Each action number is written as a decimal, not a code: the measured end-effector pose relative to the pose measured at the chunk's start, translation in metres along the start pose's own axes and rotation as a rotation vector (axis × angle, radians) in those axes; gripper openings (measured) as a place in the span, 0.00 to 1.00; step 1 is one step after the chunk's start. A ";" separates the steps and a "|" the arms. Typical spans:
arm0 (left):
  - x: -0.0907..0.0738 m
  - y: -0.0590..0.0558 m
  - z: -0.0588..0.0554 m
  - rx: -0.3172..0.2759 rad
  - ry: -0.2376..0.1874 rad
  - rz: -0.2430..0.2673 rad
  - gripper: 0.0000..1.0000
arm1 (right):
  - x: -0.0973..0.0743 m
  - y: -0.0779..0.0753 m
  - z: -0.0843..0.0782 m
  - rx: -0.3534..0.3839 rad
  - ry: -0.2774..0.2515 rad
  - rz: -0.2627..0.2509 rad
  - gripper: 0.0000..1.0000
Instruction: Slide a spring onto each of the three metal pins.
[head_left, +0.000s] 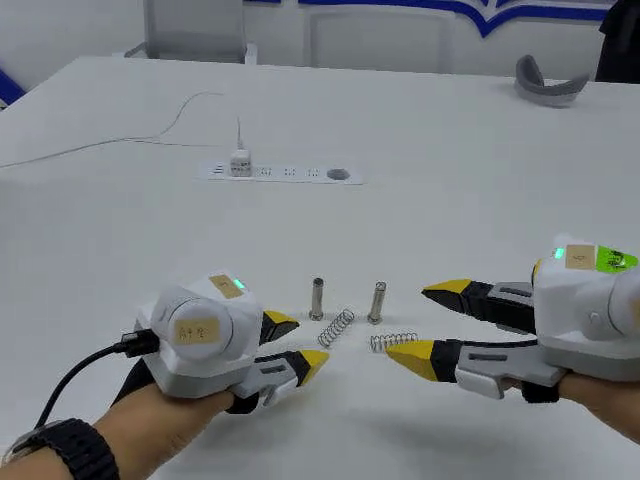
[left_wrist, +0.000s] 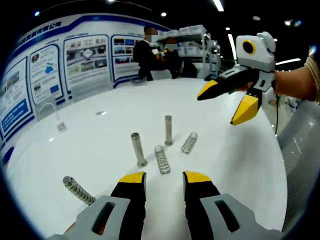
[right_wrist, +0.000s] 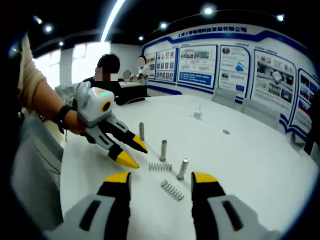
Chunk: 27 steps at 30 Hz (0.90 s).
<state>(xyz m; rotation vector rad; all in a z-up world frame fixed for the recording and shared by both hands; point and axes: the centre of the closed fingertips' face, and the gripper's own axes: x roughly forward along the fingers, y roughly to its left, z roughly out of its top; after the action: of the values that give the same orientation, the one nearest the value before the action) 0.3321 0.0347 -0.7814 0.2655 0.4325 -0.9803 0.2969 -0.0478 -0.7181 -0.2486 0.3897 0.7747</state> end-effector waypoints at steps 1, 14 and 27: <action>0.002 0.000 -0.001 -0.003 0.005 0.001 0.30 | -0.003 0.000 -0.002 0.006 0.000 -0.008 0.50; 0.022 -0.006 0.000 -0.005 0.008 -0.001 0.30 | -0.029 -0.007 -0.017 0.066 0.003 -0.072 0.53; 0.031 0.001 0.000 0.008 0.031 0.026 0.23 | -0.030 -0.009 -0.013 0.085 -0.019 -0.089 0.53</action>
<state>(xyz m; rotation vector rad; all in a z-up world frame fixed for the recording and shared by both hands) 0.3481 0.0122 -0.7959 0.2937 0.4524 -0.9536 0.2805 -0.0770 -0.7161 -0.1774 0.3905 0.6705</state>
